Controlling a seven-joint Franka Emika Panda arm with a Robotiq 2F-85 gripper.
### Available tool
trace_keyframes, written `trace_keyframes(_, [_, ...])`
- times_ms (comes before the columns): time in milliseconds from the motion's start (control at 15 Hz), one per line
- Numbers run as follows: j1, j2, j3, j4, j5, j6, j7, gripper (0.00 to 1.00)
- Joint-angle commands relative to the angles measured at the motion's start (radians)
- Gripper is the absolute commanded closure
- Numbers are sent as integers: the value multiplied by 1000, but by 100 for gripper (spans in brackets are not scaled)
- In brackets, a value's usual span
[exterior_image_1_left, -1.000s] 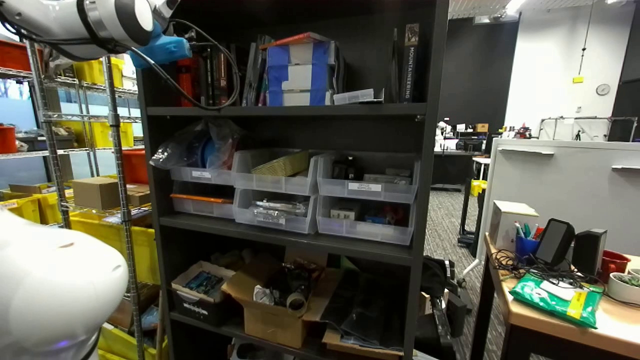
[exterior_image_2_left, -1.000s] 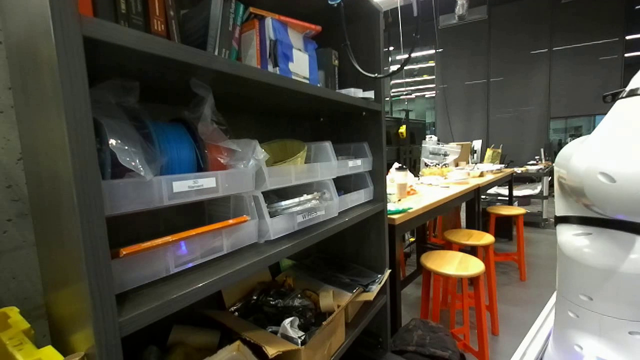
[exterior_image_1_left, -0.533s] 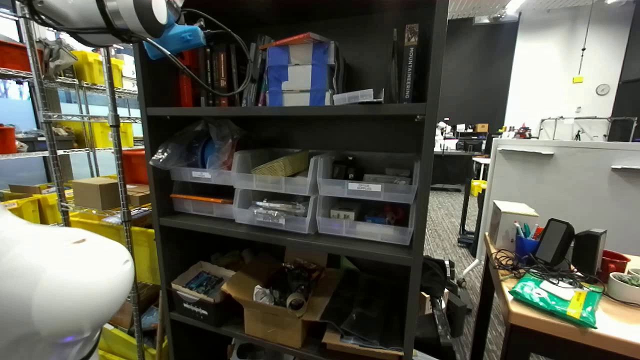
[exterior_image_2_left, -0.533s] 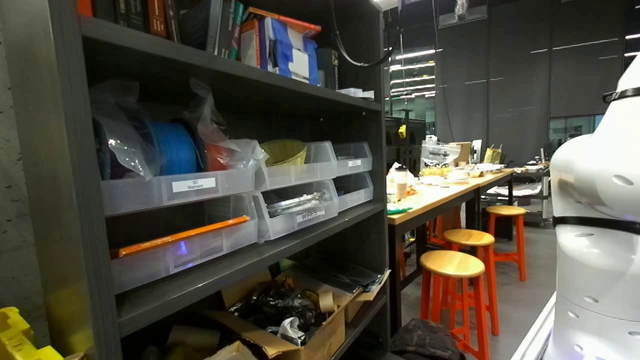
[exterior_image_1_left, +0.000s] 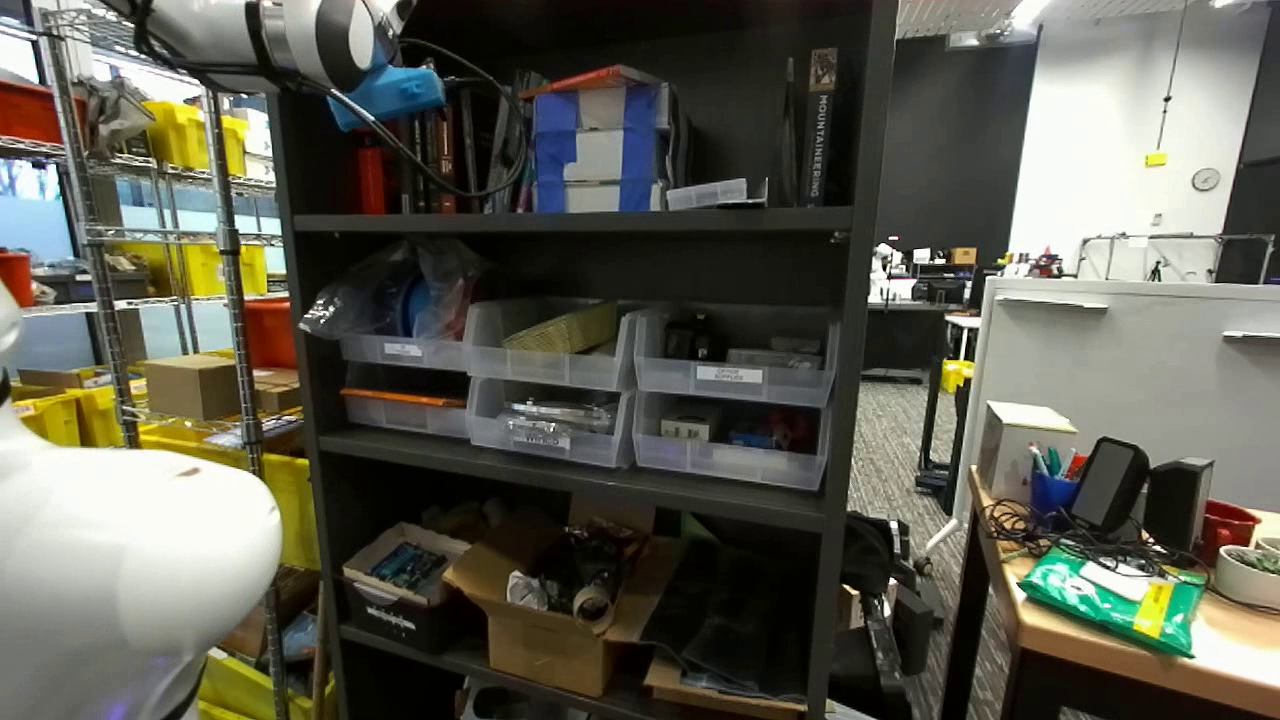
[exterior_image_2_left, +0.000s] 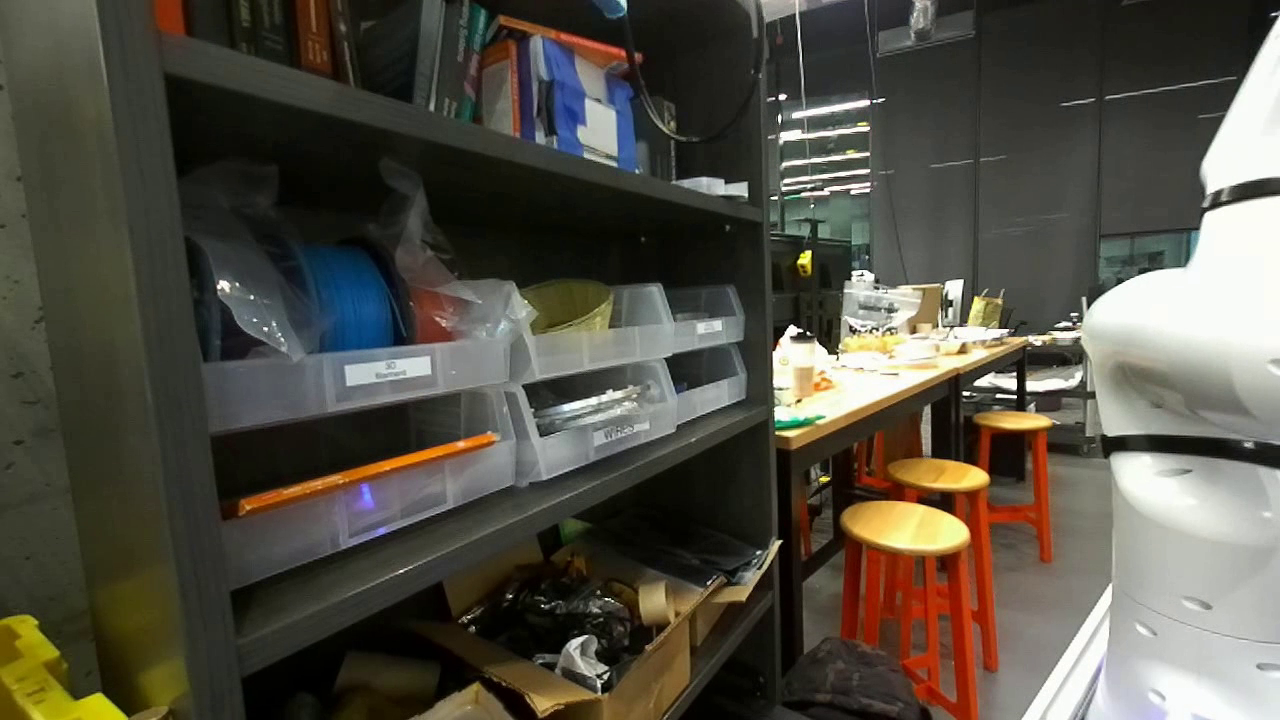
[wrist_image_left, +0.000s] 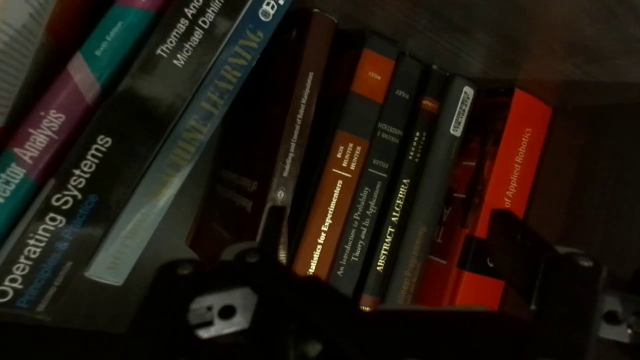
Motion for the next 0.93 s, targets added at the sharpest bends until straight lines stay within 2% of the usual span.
trace_keyframes(0, [44, 44, -46, 54, 36, -31, -75, 0])
trace_keyframes(867, [64, 175, -80, 132, 81, -16, -131, 0])
